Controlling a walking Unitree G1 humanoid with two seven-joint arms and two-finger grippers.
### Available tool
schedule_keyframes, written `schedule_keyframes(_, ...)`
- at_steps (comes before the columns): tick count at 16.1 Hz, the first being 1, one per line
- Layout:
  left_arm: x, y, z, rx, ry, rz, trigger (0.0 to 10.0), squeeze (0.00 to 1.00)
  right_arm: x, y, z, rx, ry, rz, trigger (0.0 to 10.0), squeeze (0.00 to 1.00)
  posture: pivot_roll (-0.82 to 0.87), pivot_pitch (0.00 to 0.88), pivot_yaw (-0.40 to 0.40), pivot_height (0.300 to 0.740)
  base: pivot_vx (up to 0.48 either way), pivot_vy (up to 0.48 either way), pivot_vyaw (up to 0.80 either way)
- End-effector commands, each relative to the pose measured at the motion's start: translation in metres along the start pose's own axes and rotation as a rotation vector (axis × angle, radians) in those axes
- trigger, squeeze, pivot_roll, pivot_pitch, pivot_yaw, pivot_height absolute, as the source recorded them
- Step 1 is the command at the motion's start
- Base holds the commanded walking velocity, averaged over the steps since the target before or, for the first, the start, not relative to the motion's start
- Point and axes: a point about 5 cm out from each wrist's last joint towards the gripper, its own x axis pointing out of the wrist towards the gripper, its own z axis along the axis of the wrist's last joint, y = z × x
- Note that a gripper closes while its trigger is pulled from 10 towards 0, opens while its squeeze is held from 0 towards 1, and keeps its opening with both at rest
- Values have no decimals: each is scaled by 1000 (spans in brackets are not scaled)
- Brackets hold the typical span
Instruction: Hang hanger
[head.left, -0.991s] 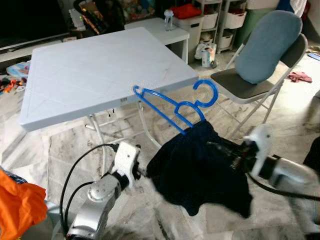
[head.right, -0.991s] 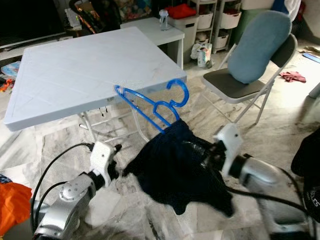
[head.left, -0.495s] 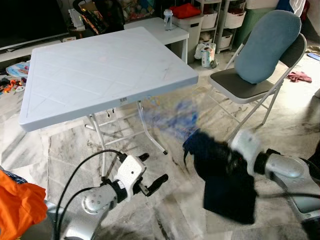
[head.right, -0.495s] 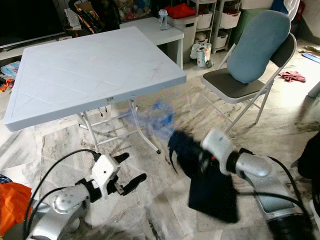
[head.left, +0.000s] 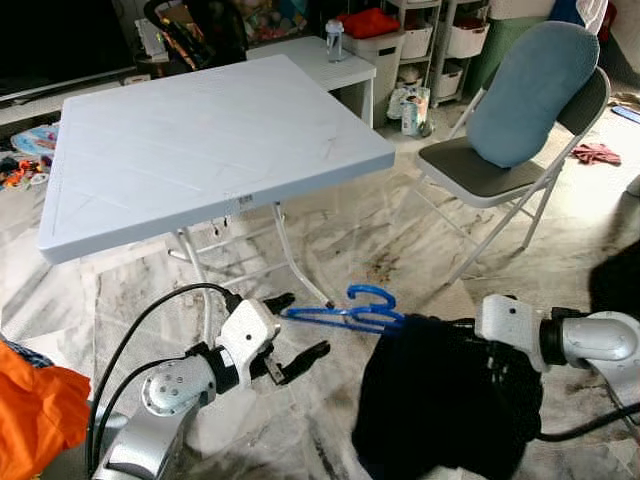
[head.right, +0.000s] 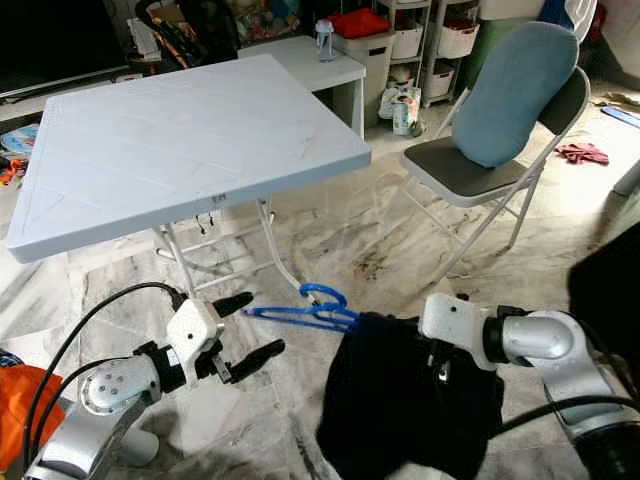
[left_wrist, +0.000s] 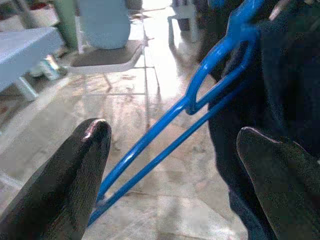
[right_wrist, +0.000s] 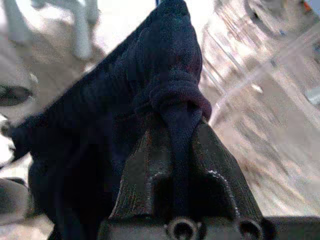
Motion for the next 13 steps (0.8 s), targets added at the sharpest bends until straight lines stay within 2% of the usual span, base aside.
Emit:
schedule_keyframes(1,0,1,0,4,3,-40,10000,0,-4,-6,16,-40,-93,12,10000,0,-133,0,39,740,0,0,0)
schedule_keyframes(2,-5,-2,-7,-14,29,-95,10000,0,-4,-8,24,-38,-143,27,10000,0,-141,0,42,740,0,0,0)
schedule_keyframes(3,-7,-3,-9,-21,43,-127,4157,0,-5,-8,28,-48,-161,44,10000,0,-143,0,43,740,0,0,0)
schedule_keyframes(4,-8,-3,-10,-20,53,-147,2902,0,-6,-7,31,-75,-188,55,10000,0,-143,0,43,740,0,0,0)
schedule_keyframes(5,-8,-1,-10,7,63,-165,1176,0,-9,-5,37,-102,-233,81,10000,0,-142,0,44,740,0,0,0)
schedule_keyframes(6,-9,1,-10,21,66,-170,1176,0,-10,-4,39,-93,-247,96,10000,0,-142,0,44,740,0,0,0)
schedule_keyframes(7,-7,11,-3,46,53,-157,4000,0,-10,-5,34,-104,-201,114,10000,0,-141,0,46,740,0,0,0)
schedule_keyframes(8,-6,14,2,44,39,-157,7451,0,-10,-6,31,-111,-186,121,10000,0,-143,0,48,740,0,0,0)
schedule_keyframes(9,-5,15,3,42,36,-173,4863,0,-11,-5,31,-106,-191,142,10000,0,-141,0,50,740,0,0,0)
schedule_keyframes(11,-5,18,3,56,47,-189,4863,0,-11,-4,33,-106,-199,155,10000,0,-143,0,49,740,0,0,0)
schedule_keyframes(12,-5,20,4,68,51,-206,4078,0,-9,-5,33,-119,-187,158,10000,0,-143,0,49,740,0,0,0)
schedule_keyframes(13,-5,20,5,76,62,-227,6549,0,-7,-8,28,-147,-143,134,10000,0,-144,0,50,740,0,0,0)
